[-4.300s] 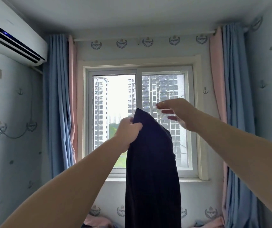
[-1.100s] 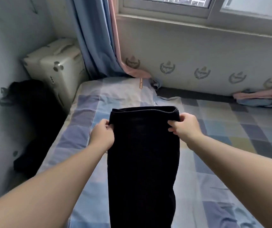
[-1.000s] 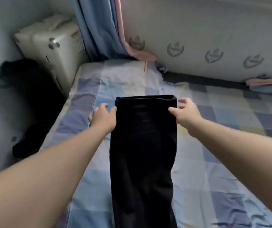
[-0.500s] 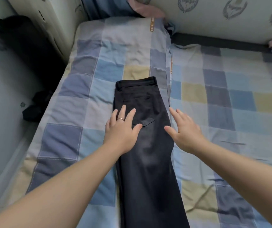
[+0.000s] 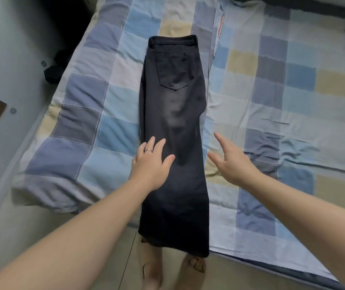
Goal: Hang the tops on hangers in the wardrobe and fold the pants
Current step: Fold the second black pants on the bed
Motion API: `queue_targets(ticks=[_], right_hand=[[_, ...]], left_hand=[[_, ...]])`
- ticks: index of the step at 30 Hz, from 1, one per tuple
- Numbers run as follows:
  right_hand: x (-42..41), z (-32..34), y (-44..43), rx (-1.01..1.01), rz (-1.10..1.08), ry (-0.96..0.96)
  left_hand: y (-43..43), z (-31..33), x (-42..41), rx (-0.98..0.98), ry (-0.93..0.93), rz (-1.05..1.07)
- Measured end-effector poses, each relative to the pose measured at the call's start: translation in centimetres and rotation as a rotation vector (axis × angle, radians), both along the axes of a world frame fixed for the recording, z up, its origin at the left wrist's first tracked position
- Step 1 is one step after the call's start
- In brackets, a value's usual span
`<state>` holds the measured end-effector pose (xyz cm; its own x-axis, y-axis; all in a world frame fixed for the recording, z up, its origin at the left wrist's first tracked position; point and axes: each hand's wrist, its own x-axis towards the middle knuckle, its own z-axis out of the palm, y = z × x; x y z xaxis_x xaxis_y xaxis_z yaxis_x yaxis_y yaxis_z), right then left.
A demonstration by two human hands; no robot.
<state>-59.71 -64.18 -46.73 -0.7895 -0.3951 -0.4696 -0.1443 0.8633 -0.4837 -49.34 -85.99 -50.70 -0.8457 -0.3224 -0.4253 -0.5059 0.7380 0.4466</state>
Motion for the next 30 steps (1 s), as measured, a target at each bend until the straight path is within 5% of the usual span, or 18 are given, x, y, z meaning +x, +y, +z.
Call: queue_targets(ticks=[6, 13, 17, 23, 30], right_hand=[[7.8, -7.2, 4.0, -0.046, -0.138, -0.189], [13.5, -15.1, 6.1, -0.100, -0.420, -0.415], [14.4, -17.8, 5.4, -0.299, -0.502, -0.596], [15.9, -19.4, 4.6, -0.472, -0.632, -0.722], [17.1, -16.5, 4.8, -0.362, -0.655, -0.800]], left_hand=[[2.4, -6.3, 9.2, 0.080, -0.090, 0.145], [4.5, -11.3, 14.2, 0.115, 0.142, 0.438], [4.5, -12.9, 13.7, 0.269, 0.176, 0.657], [3.3, -14.0, 15.5, 0.522, -0.057, 0.606], [3.4, -12.8, 18.8, 0.637, -0.223, 0.564]])
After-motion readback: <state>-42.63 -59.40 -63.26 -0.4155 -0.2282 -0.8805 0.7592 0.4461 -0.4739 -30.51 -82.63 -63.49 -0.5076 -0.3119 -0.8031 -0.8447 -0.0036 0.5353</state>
